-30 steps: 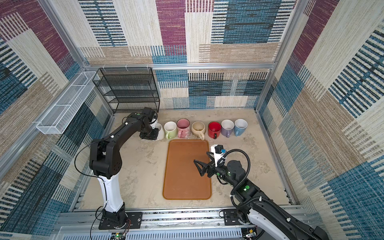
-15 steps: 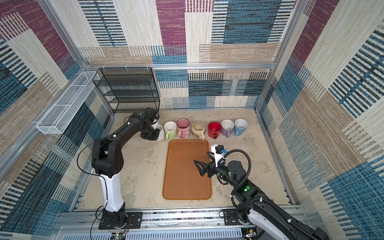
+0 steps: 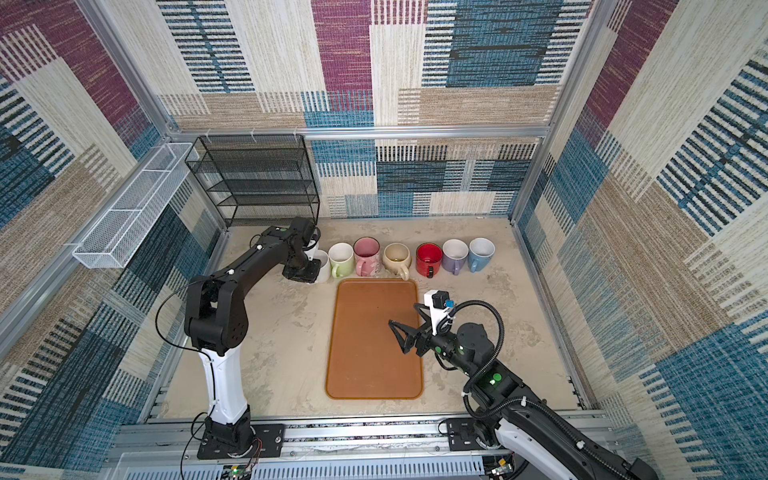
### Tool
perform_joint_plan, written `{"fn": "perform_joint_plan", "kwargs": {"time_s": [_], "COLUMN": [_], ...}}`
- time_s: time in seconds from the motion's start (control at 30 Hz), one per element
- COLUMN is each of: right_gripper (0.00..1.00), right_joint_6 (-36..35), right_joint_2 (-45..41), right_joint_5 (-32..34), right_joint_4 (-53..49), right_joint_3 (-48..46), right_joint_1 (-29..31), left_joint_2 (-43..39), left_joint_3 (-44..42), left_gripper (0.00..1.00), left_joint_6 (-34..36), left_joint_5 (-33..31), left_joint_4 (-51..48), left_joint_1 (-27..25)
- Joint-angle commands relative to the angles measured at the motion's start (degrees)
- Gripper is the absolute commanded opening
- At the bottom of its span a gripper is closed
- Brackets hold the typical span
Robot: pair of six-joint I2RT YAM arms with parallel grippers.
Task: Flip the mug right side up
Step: 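Open the left gripper and lift it off the white mug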
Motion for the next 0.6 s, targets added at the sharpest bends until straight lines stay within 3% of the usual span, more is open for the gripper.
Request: {"fn": "perform_joint_plan", "kwargs": {"time_s": [0.0,0.57], "right_gripper": [1.0,1.0], "right_joint_6": [-0.52,-1.78], "right_joint_2": [-0.63,-1.89], "right_joint_5": [-0.48,0.0], "right_joint_4": [1.74,2.3], "right_joint_3": [-0.36,-0.65], "right_joint_1": [0.07,0.06], "left_joint_2": [-1.23,-8.81], "left_joint_3": [-0.44,-4.07], "left_gripper": [0.35,0.51], "left_joint_6": [-0.02,0.11], "left_joint_5": [-0.08,-0.71], "left_joint_4": [-0.02,2.65], "left_joint_1": [-0.22,-0.31]}}
